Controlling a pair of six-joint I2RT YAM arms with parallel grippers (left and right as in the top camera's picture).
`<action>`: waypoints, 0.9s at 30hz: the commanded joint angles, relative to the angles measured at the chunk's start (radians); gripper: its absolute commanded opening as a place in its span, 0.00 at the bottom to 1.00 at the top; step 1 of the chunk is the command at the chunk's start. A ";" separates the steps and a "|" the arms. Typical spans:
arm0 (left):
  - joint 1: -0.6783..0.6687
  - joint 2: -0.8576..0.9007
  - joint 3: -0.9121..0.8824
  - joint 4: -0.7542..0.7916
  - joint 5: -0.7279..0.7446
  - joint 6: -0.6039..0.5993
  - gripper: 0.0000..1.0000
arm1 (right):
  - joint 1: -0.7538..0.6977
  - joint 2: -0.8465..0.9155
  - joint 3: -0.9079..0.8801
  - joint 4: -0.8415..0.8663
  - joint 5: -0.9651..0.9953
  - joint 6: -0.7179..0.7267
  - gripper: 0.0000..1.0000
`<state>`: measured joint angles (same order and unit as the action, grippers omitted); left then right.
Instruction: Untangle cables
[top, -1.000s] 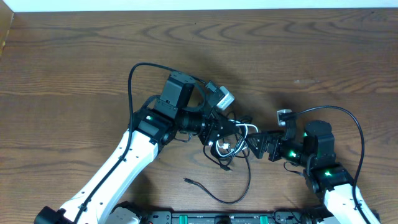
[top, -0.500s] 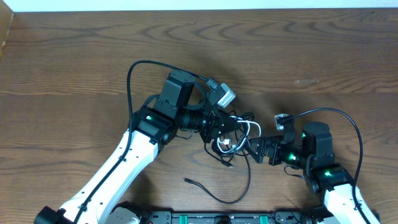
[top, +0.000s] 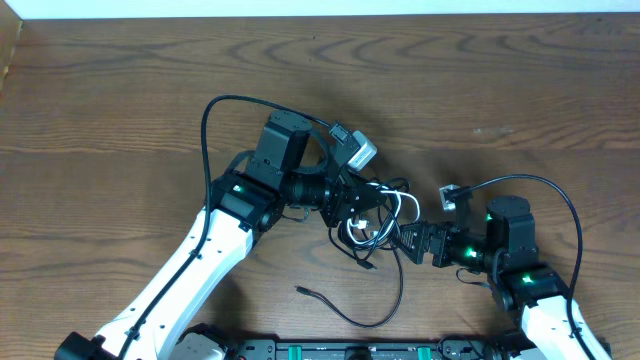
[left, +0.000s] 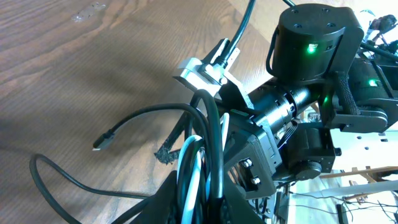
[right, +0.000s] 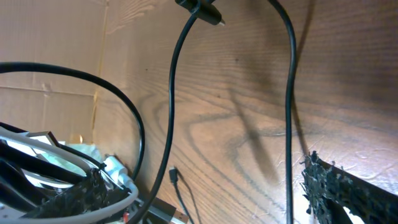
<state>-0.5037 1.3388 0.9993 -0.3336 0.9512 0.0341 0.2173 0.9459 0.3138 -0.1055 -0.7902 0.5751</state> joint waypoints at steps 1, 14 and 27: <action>0.000 0.000 0.020 0.003 -0.003 0.014 0.14 | 0.004 -0.018 0.012 0.016 -0.097 0.050 0.99; 0.000 0.000 0.020 0.003 -0.074 0.014 0.14 | 0.004 -0.018 0.012 0.016 -0.130 0.083 0.99; 0.000 0.000 0.020 0.004 -0.184 0.014 0.14 | 0.004 -0.018 0.011 0.016 -0.129 0.083 0.99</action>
<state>-0.5041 1.3388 0.9993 -0.3340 0.8234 0.0341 0.2173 0.9459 0.3138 -0.1001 -0.8452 0.6483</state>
